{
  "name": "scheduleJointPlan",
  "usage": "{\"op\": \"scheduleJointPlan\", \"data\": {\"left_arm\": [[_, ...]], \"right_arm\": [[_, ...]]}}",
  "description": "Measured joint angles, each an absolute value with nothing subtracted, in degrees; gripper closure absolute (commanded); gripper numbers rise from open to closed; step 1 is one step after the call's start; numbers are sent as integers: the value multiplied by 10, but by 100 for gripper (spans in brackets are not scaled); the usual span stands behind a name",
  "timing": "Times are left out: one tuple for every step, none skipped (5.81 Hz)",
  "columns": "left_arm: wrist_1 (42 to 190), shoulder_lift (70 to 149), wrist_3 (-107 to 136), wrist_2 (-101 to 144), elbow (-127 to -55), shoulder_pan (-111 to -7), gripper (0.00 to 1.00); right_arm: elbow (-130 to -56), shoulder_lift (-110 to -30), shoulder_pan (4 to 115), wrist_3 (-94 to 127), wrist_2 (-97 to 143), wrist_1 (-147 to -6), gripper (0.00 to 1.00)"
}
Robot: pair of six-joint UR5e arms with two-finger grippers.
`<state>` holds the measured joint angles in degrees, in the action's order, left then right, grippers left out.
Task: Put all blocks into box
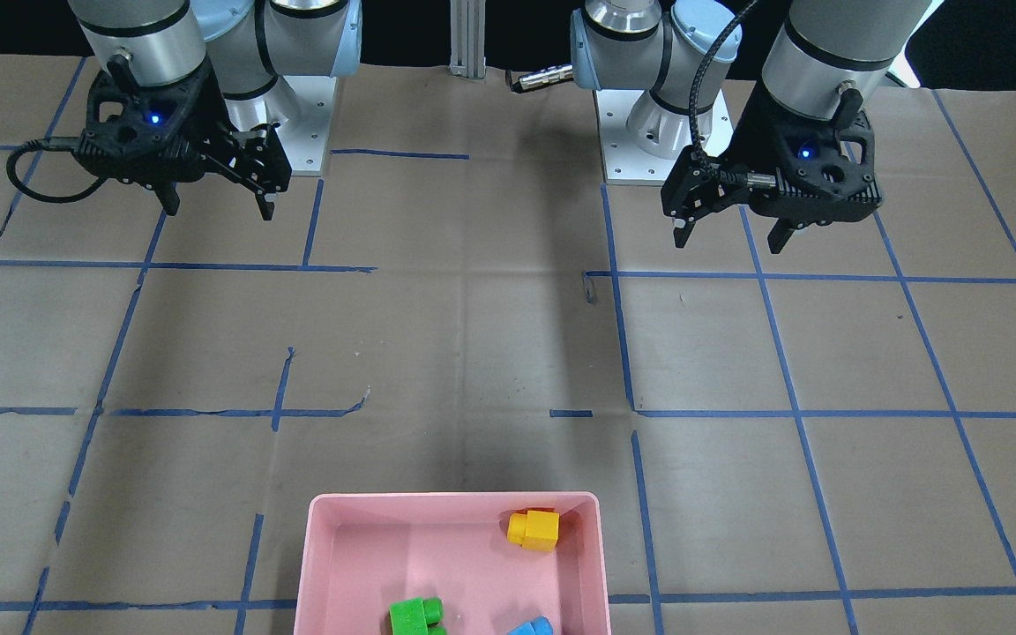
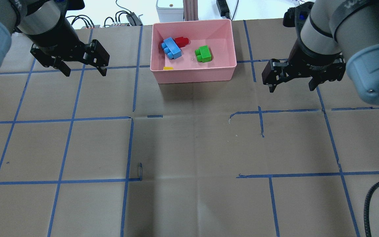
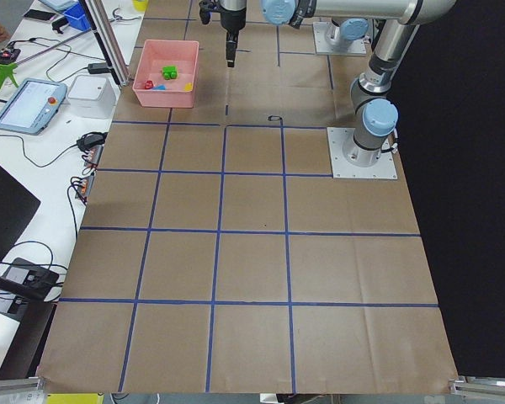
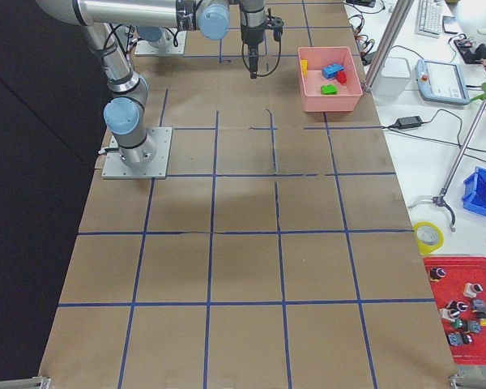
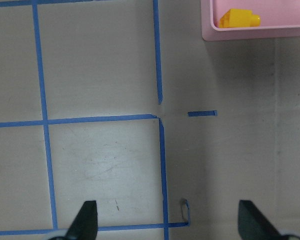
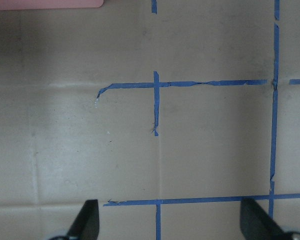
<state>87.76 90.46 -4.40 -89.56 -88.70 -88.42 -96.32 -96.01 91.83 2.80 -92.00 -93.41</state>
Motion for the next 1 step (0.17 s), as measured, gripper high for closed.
{"op": "scheduleJointPlan", "data": {"left_arm": [[878,904,-44,-896,-888,-884,0]], "right_arm": [[-955,-962,918,26,-920,-926,0]]}}
